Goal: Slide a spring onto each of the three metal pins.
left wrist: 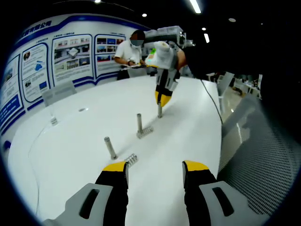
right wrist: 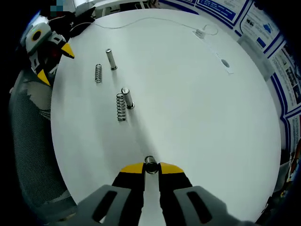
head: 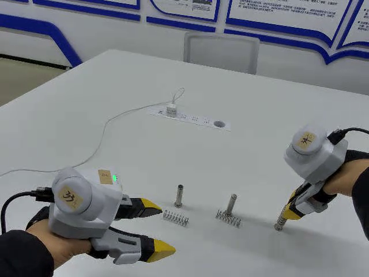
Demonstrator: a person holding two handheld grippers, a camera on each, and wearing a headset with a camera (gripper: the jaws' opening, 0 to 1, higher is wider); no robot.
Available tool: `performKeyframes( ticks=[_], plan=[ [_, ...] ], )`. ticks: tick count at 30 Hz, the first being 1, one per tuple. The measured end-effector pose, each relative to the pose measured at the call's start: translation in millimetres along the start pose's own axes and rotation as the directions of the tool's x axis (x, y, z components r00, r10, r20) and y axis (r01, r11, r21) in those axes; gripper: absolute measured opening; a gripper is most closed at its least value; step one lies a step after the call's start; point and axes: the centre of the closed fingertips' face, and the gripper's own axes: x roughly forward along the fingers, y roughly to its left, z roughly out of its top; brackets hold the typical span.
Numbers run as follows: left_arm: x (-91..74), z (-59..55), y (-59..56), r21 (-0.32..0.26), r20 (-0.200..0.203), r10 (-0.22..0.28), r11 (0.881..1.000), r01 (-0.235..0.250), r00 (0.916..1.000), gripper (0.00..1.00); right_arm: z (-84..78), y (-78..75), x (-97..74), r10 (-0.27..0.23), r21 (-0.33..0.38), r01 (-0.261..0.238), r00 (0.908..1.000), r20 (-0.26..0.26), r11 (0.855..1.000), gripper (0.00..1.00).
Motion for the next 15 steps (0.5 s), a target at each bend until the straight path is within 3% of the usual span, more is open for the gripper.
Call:
performKeyframes(
  ticks=[15],
  plan=[
    [-0.1,-0.2,1.1,-0.003,0.000,0.007,1.000,-0.007,1.0000,0.47,-1.6,0.6,5.6,-0.003,-0.016,0.003,1.0000,0.001,1.000,0.16]
  ],
)
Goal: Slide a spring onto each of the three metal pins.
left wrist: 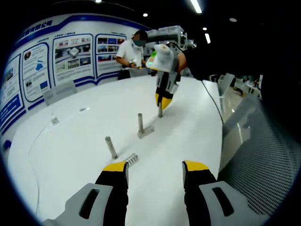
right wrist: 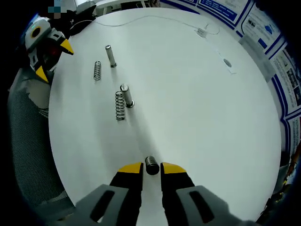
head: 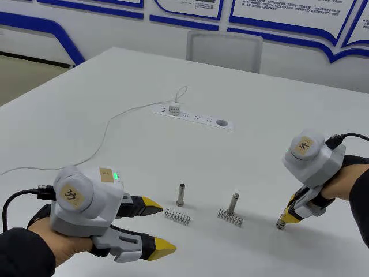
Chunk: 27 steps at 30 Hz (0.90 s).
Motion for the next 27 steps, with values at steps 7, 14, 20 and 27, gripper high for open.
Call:
performKeyframes(
  ticks=[7,14,20,27],
  plan=[
    [0.6,1.2,-1.4,0.006,0.004,-0.006,1.000,0.006,1.0000,0.47,5.6,0.7,-18.7,-0.034,-0.027,0.034,0.9992,0.024,0.999,0.20],
    [0.7,2.5,-3.4,0.013,0.005,-0.012,1.000,0.012,0.9999,0.47,28.5,9.0,-36.2,-0.069,-0.091,0.076,0.9945,0.080,0.993,0.21],
    [0.5,2.0,-3.5,0.017,0.001,-0.014,1.000,0.014,0.9999,0.47,51.6,26.5,-25.9,-0.024,-0.115,0.040,0.9901,0.138,0.993,0.21],
    [0.4,1.6,-1.9,0.013,0.001,-0.010,1.000,0.010,1.0000,0.46,62.3,44.9,1.6,0.032,-0.137,-0.012,0.9891,0.143,0.990,0.20]
  ],
)
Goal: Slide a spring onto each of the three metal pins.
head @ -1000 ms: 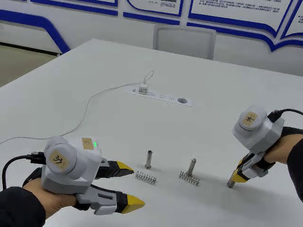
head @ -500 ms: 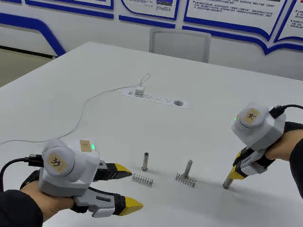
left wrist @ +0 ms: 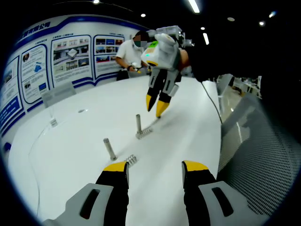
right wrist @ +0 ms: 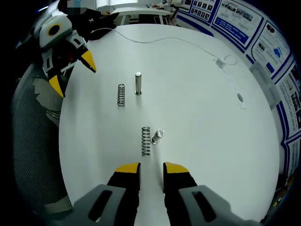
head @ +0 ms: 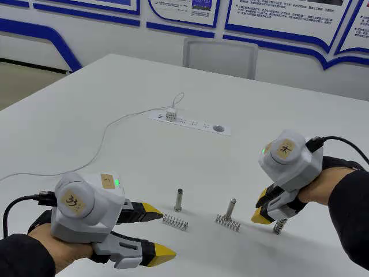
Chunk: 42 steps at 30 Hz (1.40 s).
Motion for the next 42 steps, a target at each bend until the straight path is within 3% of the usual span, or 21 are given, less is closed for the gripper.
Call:
performKeyframes(
  ticks=[10,26,35,42],
  plan=[
    [0.2,-2.8,0.5,-0.007,-0.012,0.003,1.000,-0.003,0.9999,0.46,-0.2,8.3,27.5,0.037,0.000,-0.037,0.9992,0.012,0.999,0.18],
    [1.0,-6.6,0.9,-0.015,-0.028,0.008,1.000,-0.008,0.9996,0.46,-1.5,10.2,46.3,0.062,0.019,-0.062,0.9980,0.010,0.998,0.14],
    [1.8,-7.2,0.8,-0.017,-0.029,0.006,1.000,-0.006,0.9996,0.45,-2.8,11.9,45.8,0.068,0.040,-0.068,0.9977,0.006,0.997,0.12],
    [3.4,-5.5,-1.6,-0.003,-0.031,-0.003,1.000,0.003,0.9995,0.45,0.8,18.6,30.8,0.061,0.012,-0.061,0.9981,-0.003,0.998,0.12]
  ],
)
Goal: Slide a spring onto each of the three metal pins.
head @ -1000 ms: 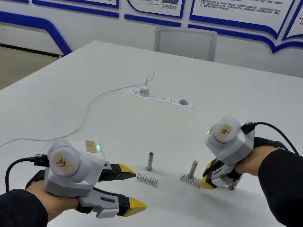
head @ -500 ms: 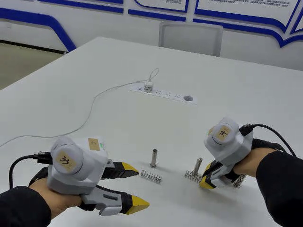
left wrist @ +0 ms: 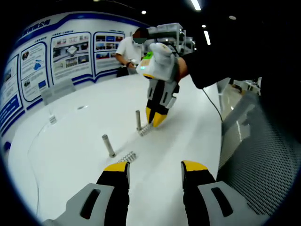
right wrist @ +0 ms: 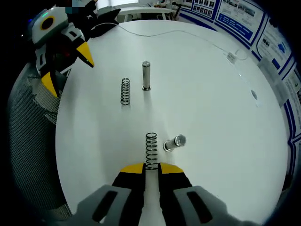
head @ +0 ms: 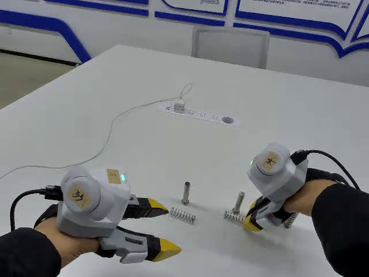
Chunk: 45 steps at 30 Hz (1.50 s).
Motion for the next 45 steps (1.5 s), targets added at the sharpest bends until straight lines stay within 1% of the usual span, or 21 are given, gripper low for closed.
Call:
performKeyframes(
  ticks=[6,11,15,18,21,24,28,32,36,40,45],
  plan=[
    [4.4,4.4,-5.0,0.029,-0.007,-0.019,0.999,0.019,0.9998,0.45,3.9,5.0,-13.5,-0.012,-0.033,0.012,0.9999,-0.011,0.999,0.12],
    [9.3,8.7,-11.4,0.067,-0.022,-0.043,0.997,0.044,0.9988,0.45,9.3,13.2,-25.2,-0.014,-0.068,0.013,0.9996,-0.024,0.998,0.12],
    [12.7,13.9,-14.3,0.087,-0.022,-0.054,0.995,0.056,0.9983,0.45,14.8,20.2,-34.2,-0.014,-0.094,0.011,0.9994,-0.031,0.996,0.12],
    [15.7,20.3,-17.1,0.110,-0.020,-0.064,0.992,0.066,0.9977,0.44,22.9,31.1,-45.3,0.002,-0.119,-0.006,0.9993,-0.037,0.993,0.12],
    [18.3,25.0,-19.4,0.126,-0.017,-0.071,0.989,0.073,0.9973,0.44,34.5,43.9,-56.7,0.025,-0.136,-0.028,0.9994,-0.023,0.990,0.12],
    [21.2,27.1,-21.3,0.138,-0.015,-0.076,0.987,0.078,0.9970,0.43,44.8,53.5,-65.3,0.035,-0.158,-0.037,0.9993,-0.013,0.987,0.12],
    [23.0,26.7,-24.4,0.155,-0.020,-0.082,0.984,0.084,0.9964,0.41,60.2,68.0,-74.1,0.058,-0.179,-0.055,0.9983,0.011,0.982,0.12],
    [24.2,27.7,-24.7,0.167,-0.017,-0.080,0.983,0.082,0.9966,0.37,71.0,77.0,-75.2,0.069,-0.199,-0.064,0.9975,0.019,0.978,0.12],
    [26.1,27.8,-22.6,0.175,-0.015,-0.069,0.982,0.071,0.9975,0.31,79.7,85.9,-74.9,0.082,-0.218,-0.075,0.9964,0.022,0.973,0.12],
    [29.2,26.7,-22.7,0.185,-0.021,-0.070,0.980,0.073,0.9973,0.27,85.8,91.9,-73.9,0.091,-0.230,-0.083,0.9956,0.025,0.970,0.12],
    [32.1,27.6,-22.0,0.201,-0.018,-0.067,0.977,0.069,0.9976,0.20,90.7,99.7,-72.4,0.104,-0.240,-0.095,0.9943,0.024,0.966,0.12]
  ],
)
